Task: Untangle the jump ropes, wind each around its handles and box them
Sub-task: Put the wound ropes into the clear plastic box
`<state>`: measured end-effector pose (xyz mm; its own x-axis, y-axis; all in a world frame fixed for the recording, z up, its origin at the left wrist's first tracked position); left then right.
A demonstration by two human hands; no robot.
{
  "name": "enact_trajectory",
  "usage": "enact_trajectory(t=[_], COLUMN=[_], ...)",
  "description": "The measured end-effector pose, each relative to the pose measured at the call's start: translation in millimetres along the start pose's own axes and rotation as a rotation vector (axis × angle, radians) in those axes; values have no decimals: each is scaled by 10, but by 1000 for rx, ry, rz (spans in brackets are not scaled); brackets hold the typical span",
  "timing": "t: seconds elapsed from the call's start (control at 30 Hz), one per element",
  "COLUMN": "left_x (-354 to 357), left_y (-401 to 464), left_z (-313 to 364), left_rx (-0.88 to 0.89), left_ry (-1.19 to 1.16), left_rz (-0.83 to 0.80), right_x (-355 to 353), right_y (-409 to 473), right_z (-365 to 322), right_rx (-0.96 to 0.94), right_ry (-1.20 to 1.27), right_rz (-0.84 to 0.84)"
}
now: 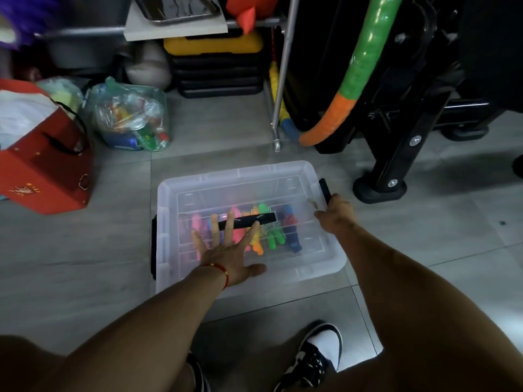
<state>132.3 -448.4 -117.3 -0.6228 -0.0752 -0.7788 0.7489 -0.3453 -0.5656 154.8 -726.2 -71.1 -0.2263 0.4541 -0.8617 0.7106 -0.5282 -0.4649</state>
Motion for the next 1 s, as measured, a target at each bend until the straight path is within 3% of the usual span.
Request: enact_trajectory(t=[0.3, 0.4, 0.47, 0.53, 0.6, 0.63, 0.73, 0.83, 0.9, 1.0], left_x=[-92, -191, -334, -572, -727, -723, -438, -257, -226, -323], left_y=[18, -67, -179, -338, -472, -502, -424, -350, -371, -414], left_z=[-57, -47, -87, -277, -724, -1010, -1676, -1850, -1870, -1872], left_rx=[29, 78, 148, 114, -139, -284, -573, -626, -646, -607], left_ry=[-34, -36, -74, -81, -162, -285, -775, -1061, -1163, -1099], left_rz=[25, 101, 248, 533, 747, 765, 498, 263, 232, 366], right_x=[97, 182, 253, 418, 675, 825, 1126, 1139, 1141, 1173], right_y=[23, -100, -310, -636, -1006, -1155, -1297, -1215, -1169, -1130], right_z=[-93, -301, -662, -1041, -1293, -1358, -1395, -1387, -1403, -1468], right_rx=[-39, -40, -261, -577, -842, -924, -951, -936, -936, -909], right_ry=[-95, -364, -509, -493, -506, -530, -561, -587, -594, -569], right_rz=[53, 39, 75, 47, -41, -97, -184, -215, -241, -252])
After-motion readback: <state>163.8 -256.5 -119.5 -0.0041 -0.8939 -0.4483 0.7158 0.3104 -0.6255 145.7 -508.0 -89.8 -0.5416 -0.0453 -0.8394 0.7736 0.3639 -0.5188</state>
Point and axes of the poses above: each hand's wrist, its own y-axis towards the middle knuckle, its own x-axis out of the palm, z = x × y, the point moved 7 cm from there along y, towards the middle knuckle, and after that the axes turned 10 degrees about -y, right-handed, at the moved point
